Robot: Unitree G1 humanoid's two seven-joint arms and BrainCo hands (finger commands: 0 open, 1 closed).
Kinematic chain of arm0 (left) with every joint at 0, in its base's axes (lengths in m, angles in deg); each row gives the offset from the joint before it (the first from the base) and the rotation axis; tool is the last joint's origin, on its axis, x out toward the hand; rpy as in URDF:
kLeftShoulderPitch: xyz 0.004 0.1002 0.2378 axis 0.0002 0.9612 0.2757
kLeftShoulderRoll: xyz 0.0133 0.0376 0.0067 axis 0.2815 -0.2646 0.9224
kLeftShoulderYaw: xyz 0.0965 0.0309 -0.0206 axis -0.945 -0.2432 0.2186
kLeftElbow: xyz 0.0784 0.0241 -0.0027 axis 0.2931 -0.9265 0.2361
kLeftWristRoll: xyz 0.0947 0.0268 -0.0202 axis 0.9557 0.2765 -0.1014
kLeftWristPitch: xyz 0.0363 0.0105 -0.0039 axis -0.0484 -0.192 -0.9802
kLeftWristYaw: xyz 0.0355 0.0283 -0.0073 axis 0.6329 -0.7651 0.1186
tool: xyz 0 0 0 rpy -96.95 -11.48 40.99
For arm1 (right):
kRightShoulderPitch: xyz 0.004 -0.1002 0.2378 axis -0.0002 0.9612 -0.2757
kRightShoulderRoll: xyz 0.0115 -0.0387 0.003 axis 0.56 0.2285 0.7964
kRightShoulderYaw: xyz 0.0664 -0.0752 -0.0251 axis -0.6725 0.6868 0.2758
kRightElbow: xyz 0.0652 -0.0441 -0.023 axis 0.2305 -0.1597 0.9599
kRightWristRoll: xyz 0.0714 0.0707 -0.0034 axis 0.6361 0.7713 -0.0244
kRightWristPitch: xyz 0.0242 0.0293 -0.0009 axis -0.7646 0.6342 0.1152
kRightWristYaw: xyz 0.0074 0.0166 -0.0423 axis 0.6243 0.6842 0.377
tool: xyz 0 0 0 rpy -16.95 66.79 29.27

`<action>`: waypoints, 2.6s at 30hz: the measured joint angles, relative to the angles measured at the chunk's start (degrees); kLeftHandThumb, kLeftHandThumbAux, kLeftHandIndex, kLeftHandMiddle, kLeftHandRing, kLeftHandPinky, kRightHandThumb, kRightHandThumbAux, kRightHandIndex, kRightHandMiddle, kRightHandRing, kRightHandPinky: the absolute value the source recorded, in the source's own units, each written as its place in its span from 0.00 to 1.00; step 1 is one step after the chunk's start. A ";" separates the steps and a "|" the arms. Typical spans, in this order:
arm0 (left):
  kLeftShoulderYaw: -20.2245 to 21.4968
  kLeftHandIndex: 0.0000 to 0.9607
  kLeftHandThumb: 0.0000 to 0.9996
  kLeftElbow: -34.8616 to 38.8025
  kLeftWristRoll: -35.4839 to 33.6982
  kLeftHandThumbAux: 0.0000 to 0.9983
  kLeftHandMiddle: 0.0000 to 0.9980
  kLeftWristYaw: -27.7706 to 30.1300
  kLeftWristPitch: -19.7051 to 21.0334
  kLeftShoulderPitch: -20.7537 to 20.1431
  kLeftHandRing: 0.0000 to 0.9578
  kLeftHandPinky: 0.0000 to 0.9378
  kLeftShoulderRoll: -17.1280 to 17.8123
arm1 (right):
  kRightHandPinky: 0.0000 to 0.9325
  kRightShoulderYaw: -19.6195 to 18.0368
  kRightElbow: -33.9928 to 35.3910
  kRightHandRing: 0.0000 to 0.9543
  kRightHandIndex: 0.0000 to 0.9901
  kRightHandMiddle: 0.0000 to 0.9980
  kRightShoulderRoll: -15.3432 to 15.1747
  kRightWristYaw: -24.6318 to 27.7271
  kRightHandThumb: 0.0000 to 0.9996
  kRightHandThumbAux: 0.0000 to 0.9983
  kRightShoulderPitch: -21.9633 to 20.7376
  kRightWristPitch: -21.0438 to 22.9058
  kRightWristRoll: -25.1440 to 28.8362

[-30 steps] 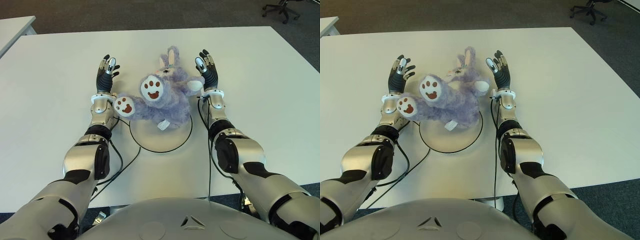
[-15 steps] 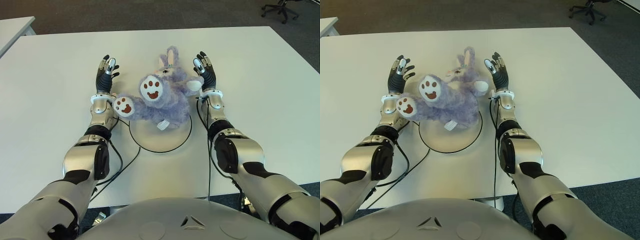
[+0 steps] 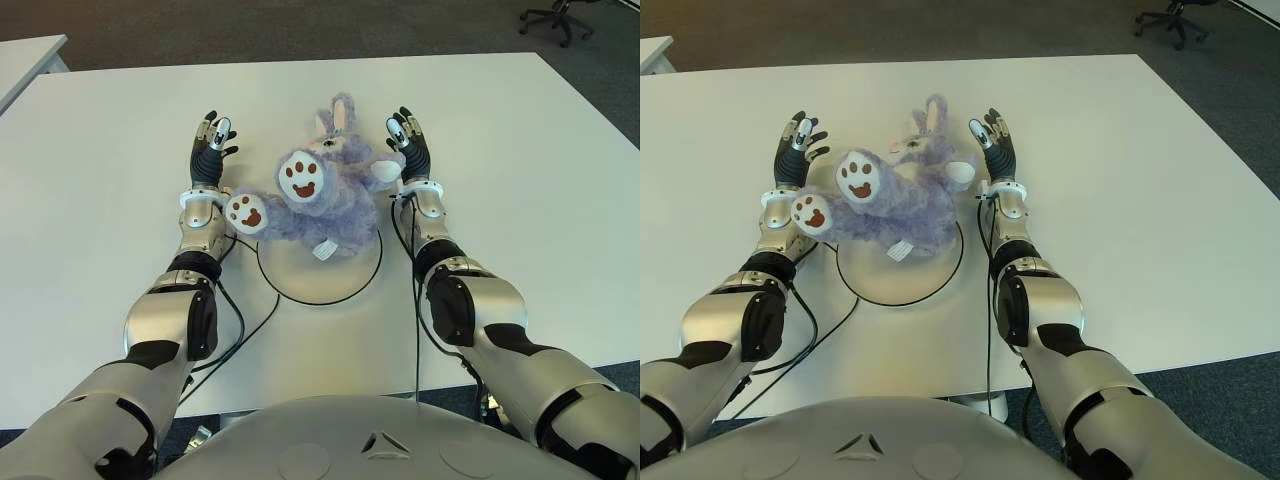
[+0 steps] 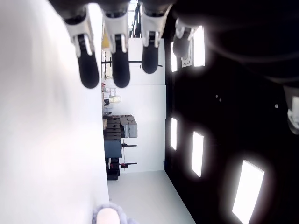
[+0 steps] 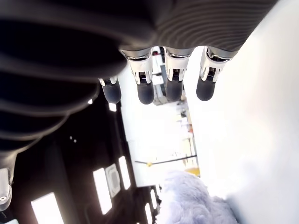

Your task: Put the doll into the plate.

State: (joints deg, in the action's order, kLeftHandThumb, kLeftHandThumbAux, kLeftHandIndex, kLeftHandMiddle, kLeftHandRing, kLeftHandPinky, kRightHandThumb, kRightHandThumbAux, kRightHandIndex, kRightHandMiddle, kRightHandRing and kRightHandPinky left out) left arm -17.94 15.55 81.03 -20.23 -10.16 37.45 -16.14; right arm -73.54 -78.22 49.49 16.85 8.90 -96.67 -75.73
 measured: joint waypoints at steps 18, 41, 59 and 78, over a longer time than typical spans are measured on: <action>0.08 0.03 0.00 -0.03 -0.49 0.37 0.12 0.00 0.14 0.37 0.17 0.24 0.64 | 0.00 -0.03 -0.09 0.00 0.00 0.00 -0.04 -1.92 0.00 0.51 -0.10 2.19 -0.38; 0.32 0.08 0.00 -0.10 -0.61 0.38 0.13 0.00 0.14 0.60 0.16 0.22 1.09 | 0.00 -0.08 -0.21 0.00 0.00 0.01 0.12 -2.69 0.00 0.52 -0.05 3.79 -0.43; 1.15 0.09 0.00 -0.34 -0.63 0.39 0.15 -0.02 0.15 0.76 0.18 0.27 1.66 | 0.00 -0.88 -0.32 0.00 0.00 0.01 0.11 -2.70 0.00 0.54 -0.10 5.39 -0.22; 1.58 0.07 0.00 -0.69 -0.53 0.41 0.15 -0.14 0.85 0.76 0.19 0.26 2.05 | 0.00 -2.46 -0.32 0.01 0.00 0.02 0.13 -3.88 0.00 0.59 -0.24 6.37 -0.02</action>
State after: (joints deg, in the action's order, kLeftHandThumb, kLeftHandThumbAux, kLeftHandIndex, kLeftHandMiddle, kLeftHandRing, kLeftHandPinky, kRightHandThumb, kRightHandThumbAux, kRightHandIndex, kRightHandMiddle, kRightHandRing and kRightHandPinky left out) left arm -16.36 14.86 80.51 -20.37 -9.31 38.21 -14.09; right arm -76.00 -78.54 49.63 12.98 8.66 -90.31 -75.75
